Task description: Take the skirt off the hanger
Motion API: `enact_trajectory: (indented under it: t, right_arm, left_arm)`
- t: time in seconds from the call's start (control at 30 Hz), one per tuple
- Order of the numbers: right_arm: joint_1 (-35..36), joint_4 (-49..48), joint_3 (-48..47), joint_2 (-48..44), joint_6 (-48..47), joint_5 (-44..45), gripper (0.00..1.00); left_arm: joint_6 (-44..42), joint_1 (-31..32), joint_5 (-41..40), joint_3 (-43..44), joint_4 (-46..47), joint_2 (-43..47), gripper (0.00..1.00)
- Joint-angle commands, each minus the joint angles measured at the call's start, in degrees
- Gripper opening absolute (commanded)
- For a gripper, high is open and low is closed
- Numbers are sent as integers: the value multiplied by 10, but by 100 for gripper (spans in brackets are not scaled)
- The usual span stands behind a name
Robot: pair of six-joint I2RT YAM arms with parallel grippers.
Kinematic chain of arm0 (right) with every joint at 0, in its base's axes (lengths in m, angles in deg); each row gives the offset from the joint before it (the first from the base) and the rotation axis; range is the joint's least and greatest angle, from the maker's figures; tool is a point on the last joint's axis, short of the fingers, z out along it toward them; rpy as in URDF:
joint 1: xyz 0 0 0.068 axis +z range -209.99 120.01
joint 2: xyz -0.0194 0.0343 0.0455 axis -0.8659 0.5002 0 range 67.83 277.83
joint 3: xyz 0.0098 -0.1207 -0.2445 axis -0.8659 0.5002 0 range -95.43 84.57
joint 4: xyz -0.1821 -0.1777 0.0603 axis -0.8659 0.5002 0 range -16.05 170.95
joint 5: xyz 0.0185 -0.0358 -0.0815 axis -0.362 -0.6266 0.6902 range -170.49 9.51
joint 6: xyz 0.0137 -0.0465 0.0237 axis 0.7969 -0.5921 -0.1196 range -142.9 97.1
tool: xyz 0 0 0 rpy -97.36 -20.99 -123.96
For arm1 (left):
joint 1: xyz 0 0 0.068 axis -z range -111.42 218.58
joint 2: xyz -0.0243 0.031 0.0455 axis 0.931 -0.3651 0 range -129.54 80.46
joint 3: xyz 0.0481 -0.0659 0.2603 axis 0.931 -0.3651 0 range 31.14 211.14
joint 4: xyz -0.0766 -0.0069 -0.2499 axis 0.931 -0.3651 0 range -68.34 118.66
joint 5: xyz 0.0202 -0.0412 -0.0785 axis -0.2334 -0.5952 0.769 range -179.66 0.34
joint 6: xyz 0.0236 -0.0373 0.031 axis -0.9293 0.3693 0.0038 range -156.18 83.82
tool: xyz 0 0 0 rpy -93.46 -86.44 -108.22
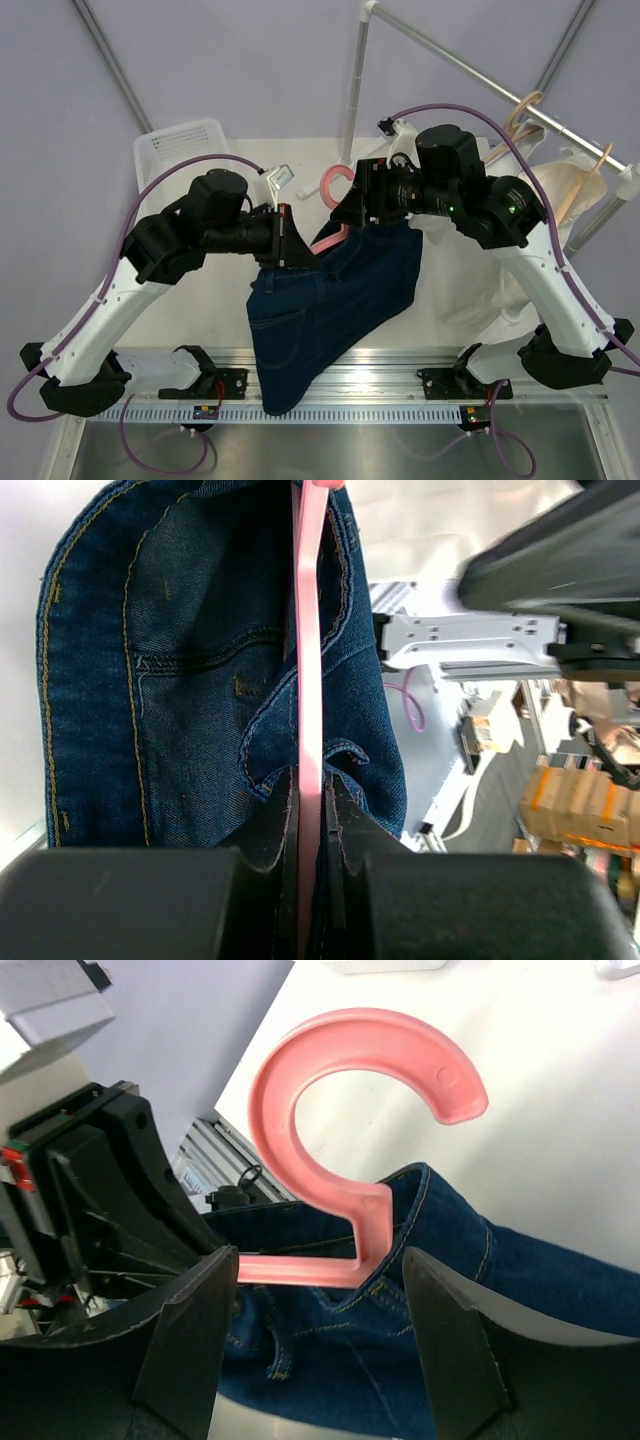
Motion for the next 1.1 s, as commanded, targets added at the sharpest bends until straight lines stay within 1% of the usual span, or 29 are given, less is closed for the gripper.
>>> enact_trajectory:
  t: [0.0,0.2,0.27,0.33,0.47,0.5,0.57,0.6,0.67,0.7,0.73,0.77,0.87,0.9,0.93,1.0,1.03,1.07]
  right_arm:
    - [13,-25,10,4,-35,28,73]
    - [14,-30,20,12,-49,36,68]
    - [14,-33,18,17,-52,38,65]
    - [18,-34,14,22,-56,40,60]
    - [30,-31,12,29,-62,58,56]
    - [34,-31,11,29,-64,64,48]
    - [41,-23,9,32,-65,76,37]
    - [43,-21,8,33,-64,81,26]
    - [53,-13,8,32,-64,101,17]
    - [56,-9,8,30,-63,109,10]
    - [59,-1,6,28,-60,129,0]
    - [60,2,5,27,-57,135,0]
    - [61,9,3,22,-52,162,0]
    - [60,11,1,20,-51,167,0]
    - [60,17,-6,20,-52,176,0]
    - [60,22,-11,18,-56,186,0]
    - [60,23,-11,16,-59,191,0]
    - [60,24,-10,13,-63,194,0]
  left_arm:
    - [34,1,65,5,96,8,0]
    - [35,1,80,2,100,8,0]
    - [35,0,89,2,101,6,0]
    - [35,1,95,1,101,6,0]
    - [33,1,101,2,100,4,0]
    - [32,1,102,3,99,3,0]
    - [32,0,101,5,94,1,0]
    - [35,0,102,5,94,-1,0]
    - [37,1,103,6,95,-2,0]
    - [39,1,102,8,93,-2,0]
    - [39,0,99,12,89,-4,0]
    - [39,0,93,15,87,-5,0]
    - [35,0,85,20,79,-5,41]
    - [27,0,84,21,77,-5,51]
    - [22,0,80,23,72,-3,65]
    - [2,0,75,36,60,3,97]
    - [-4,-1,70,43,52,4,99]
    - [-11,-1,56,59,43,6,99]
